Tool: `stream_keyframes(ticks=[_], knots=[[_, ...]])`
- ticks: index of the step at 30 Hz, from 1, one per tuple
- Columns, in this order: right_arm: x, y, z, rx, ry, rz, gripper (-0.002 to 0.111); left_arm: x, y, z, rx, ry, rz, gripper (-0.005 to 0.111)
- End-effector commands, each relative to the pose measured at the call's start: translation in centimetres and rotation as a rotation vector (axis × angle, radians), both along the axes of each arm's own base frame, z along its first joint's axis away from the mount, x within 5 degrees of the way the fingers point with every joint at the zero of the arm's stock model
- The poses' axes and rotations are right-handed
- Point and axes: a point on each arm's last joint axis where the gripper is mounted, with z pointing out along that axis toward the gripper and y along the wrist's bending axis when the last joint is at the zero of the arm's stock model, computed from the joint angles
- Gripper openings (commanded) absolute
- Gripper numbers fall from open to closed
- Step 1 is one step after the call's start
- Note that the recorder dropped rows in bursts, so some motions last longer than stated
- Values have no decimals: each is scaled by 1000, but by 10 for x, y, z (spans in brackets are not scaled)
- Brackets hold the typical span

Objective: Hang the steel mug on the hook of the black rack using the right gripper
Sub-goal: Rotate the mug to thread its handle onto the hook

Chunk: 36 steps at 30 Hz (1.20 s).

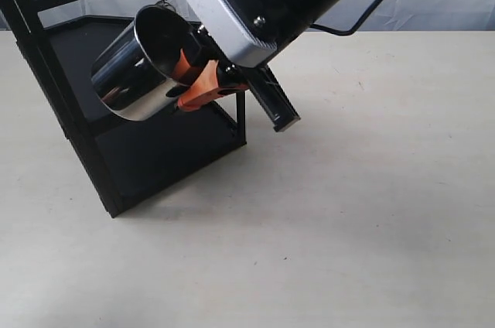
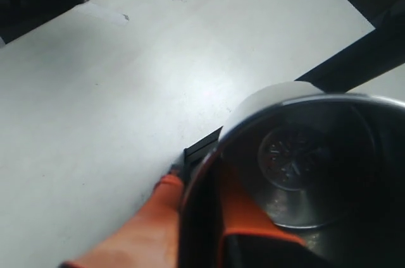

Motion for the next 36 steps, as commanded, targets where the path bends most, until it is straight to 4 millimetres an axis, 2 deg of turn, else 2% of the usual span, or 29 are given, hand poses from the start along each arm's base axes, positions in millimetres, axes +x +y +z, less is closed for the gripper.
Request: stream_keyframes(ticks=[1,14,29,36], knots=[[6,-8,-23,-134,18,-2,0,0,0,1,-1,-8,-1,0],[9,-9,-24,-145,-13,-23,0,0,0,1,-1,-8,-1,0],[17,-16,-30,-247,-120,-44,0,0,0,1,-1,-8,-1,0],[16,-17,-31,-255,-109,-30,0,0,0,1,-1,-8,-1,0]])
